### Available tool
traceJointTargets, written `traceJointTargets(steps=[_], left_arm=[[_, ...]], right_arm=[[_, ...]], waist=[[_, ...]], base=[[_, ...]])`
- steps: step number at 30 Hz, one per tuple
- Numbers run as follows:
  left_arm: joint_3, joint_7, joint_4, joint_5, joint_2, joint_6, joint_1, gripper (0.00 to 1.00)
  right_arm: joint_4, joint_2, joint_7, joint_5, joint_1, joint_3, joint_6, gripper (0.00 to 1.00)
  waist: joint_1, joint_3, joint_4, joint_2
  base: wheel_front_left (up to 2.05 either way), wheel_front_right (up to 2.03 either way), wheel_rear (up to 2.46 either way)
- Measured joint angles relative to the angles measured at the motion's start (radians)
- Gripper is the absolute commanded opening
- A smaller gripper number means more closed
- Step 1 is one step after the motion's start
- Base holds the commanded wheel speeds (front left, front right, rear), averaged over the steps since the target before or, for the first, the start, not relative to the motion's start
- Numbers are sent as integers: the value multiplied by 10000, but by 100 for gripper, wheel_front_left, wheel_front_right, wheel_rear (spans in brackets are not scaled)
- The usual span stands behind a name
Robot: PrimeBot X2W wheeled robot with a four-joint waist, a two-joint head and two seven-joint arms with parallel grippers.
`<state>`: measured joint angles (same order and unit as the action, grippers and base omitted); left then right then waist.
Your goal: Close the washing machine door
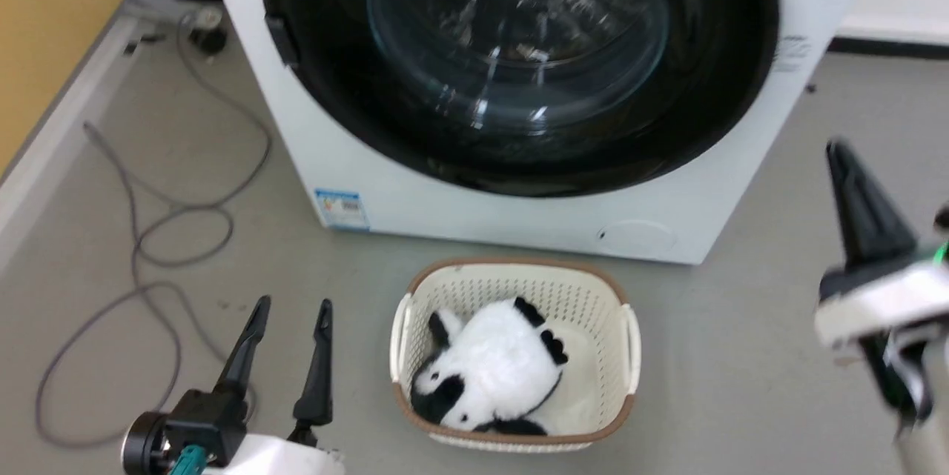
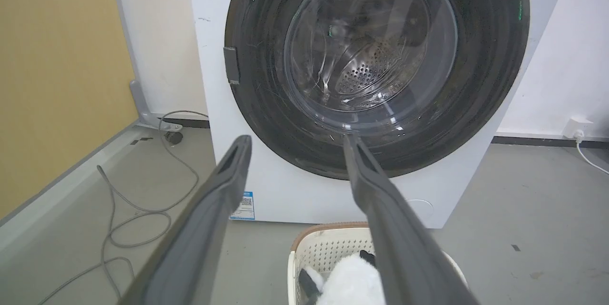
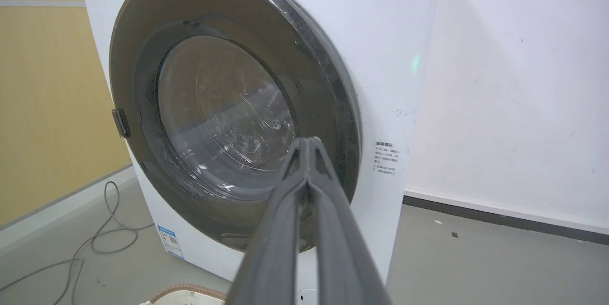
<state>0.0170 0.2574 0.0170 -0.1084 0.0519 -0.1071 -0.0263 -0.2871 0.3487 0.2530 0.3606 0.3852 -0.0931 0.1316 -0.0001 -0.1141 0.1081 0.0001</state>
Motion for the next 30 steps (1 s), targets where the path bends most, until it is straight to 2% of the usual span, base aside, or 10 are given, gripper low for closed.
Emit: traceJointTargets(steps=[4, 9, 13, 20, 21, 22, 23, 30], left_arm=[[-136, 0, -48, -6, -4, 33, -251, 100], [-228, 0, -100, -69, -12, 84, -500, 100], [-174, 0, -2, -71, -19, 73, -621, 100], [-104, 0, 238, -21, -19, -15, -635, 100], [-107, 0, 267, 19, -19, -15, -635, 100], [-102, 0, 297, 35, -19, -15, -635, 100], [-96, 0, 328, 44, -19, -17, -636, 100], [-73, 0, 508, 104, -19, -61, -637, 100]], right_arm=[[1091, -1133, 44, -744, -1522, 1089, -2, 0], [2272, -2510, 44, -1870, -3145, 1741, -2, 0], [2681, -2844, 44, -2320, -3905, 2038, -2, 0], [3005, -2922, 44, -2435, -4609, 2274, -2, 0], [3010, -2932, 44, -2418, -4656, 2274, -2, 9], [3035, -2934, 44, -2406, -4701, 2274, -2, 96], [3083, -2936, 44, -2382, -4743, 2270, -4, 100], [3154, -2938, 44, -2286, -4805, 2291, -2, 100]], waist=[[0, 386, -247, 0], [0, 665, -440, 0], [0, 809, -448, 0], [0, 928, -326, -1], [0, 932, -315, 0], [0, 940, -300, 0], [-1, 949, -281, 0], [0, 963, -148, 0]], base=[[0, 0, 0], [0, 0, 0], [0, 0, 0], [0, 0, 0], [0, 0, 0], [0, 0, 0], [0, 0, 0], [0, 0, 0]])
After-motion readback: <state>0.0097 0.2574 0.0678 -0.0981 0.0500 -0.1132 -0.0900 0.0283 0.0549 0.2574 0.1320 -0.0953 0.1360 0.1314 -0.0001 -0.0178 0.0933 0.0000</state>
